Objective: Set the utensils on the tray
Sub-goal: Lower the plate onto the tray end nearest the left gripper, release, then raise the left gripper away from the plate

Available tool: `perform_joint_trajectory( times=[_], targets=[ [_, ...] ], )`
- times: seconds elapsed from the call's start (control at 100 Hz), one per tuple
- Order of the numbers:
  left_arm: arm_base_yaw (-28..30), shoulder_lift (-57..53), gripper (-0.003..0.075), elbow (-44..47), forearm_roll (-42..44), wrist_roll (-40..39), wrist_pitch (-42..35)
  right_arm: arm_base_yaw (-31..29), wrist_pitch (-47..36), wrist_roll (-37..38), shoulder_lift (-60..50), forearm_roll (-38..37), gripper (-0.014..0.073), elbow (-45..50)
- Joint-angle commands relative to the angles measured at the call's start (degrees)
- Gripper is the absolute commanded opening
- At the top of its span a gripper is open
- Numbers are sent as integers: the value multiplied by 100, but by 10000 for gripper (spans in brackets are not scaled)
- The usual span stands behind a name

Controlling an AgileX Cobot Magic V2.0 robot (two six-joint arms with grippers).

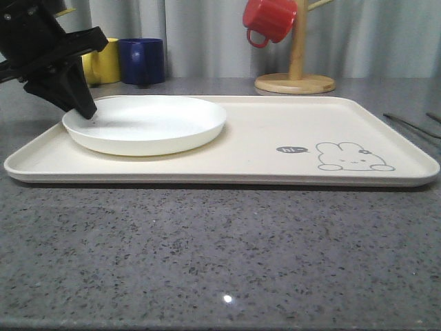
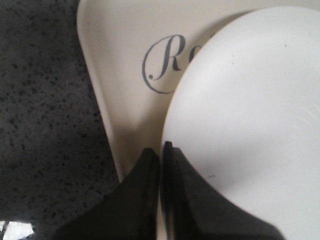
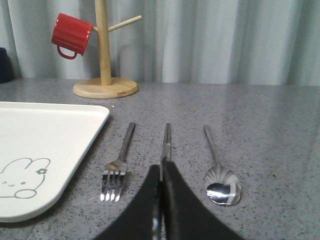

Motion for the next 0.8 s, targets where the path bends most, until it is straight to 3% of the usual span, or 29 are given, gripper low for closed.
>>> perform_joint_trajectory(
  times=[0.0,0.09,0.24,0.32,0.79],
  targets=[
    [-35,-266,-9,-199,-247,-63,-173,-27,-496,-34,-129,18,-68,-101],
    [-35,-266,67,-213,-293,-63,-162,-27,-496,-34,-129,18,-68,-101],
    [-35,-266,313,-213,-307,-63,-162,-27,-496,-34,-129,18,-68,-101],
    [-35,-266,397,-220,-307,-63,-173,-27,-496,-34,-129,18,-68,-101],
    [-35,-1489,413,-179,-158,-63,-1107,-27,-496,-34,-129,18,-68,-101]
  ],
)
